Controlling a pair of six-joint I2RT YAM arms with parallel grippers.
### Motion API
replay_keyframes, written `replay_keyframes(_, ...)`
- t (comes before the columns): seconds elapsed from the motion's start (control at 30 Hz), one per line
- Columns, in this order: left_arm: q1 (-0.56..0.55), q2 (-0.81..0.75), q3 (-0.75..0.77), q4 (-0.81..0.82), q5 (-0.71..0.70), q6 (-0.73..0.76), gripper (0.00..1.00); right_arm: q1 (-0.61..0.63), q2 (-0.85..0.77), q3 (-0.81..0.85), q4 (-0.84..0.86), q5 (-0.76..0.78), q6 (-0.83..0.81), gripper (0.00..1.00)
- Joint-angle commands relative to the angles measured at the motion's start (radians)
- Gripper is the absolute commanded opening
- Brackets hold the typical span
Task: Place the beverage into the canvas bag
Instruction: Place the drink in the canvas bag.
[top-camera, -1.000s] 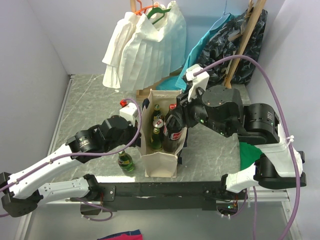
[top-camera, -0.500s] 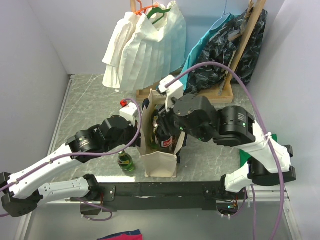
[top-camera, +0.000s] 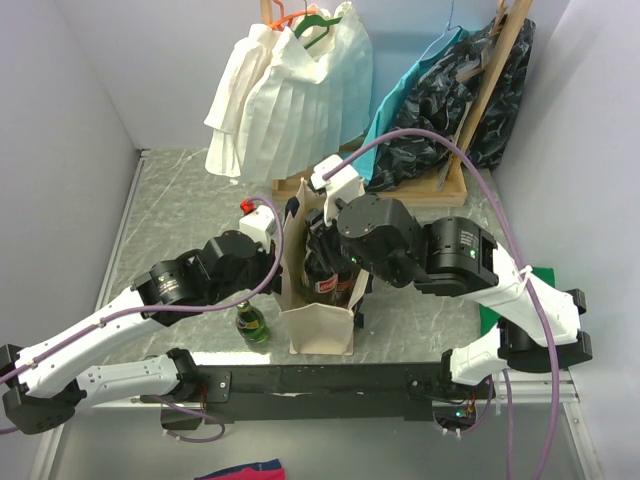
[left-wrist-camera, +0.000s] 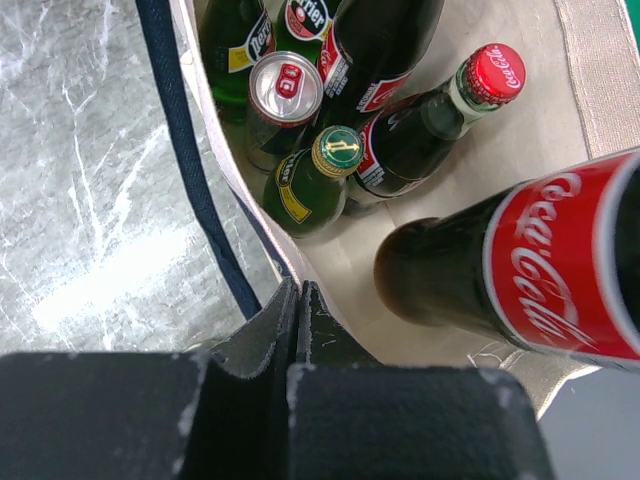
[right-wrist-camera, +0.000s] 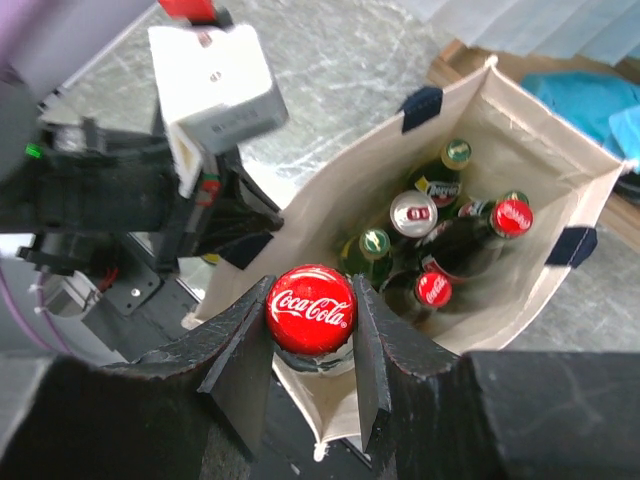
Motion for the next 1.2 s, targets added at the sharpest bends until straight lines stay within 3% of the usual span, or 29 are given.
replay_keyframes(0.0, 0.000, -0.036, 0.062, 0.070, -0.027, 0.021, 0.01, 0.006, -0.114, -0.032, 0.198, 0.096, 0.028, 0.00)
replay_keyframes(0.67, 0.001, -0.034, 0.061, 0.068, -0.030, 0.017, 0.01, 0.006, -0.239, -0.307, 0.170, 0.135, 0.168, 0.00)
replay_keyframes(1.17, 0.001, -0.025, 0.069, 0.070, -0.027, 0.021, 0.01, 0.006, -0.282, -0.406, 0.184, 0.138, 0.193, 0.00)
